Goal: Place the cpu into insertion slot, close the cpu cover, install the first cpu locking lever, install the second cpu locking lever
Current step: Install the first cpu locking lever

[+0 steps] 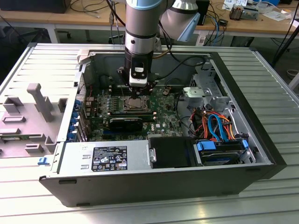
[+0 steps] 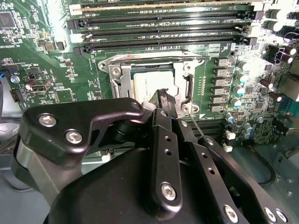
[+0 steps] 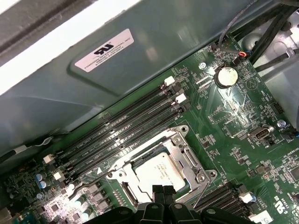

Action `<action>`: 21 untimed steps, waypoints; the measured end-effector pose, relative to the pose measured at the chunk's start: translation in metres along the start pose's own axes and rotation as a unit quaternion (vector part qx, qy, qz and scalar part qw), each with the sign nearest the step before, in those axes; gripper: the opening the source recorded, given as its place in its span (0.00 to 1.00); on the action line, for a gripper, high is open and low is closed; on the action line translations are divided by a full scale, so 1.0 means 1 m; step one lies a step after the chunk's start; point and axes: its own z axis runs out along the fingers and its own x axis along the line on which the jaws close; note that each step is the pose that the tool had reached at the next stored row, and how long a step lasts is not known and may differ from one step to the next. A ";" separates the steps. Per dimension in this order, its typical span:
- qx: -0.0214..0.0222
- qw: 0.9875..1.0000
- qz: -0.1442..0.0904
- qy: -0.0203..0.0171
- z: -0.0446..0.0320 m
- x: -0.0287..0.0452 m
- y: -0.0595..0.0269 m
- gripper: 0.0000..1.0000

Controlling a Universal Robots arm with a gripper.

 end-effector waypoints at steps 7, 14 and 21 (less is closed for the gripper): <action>0.000 1.000 -0.006 0.000 0.0000 0.0000 0.0000 0.11; 0.001 1.000 -0.011 0.000 0.0000 0.0000 0.0000 0.11; 0.001 1.000 -0.016 0.000 0.0000 0.0000 0.0000 0.11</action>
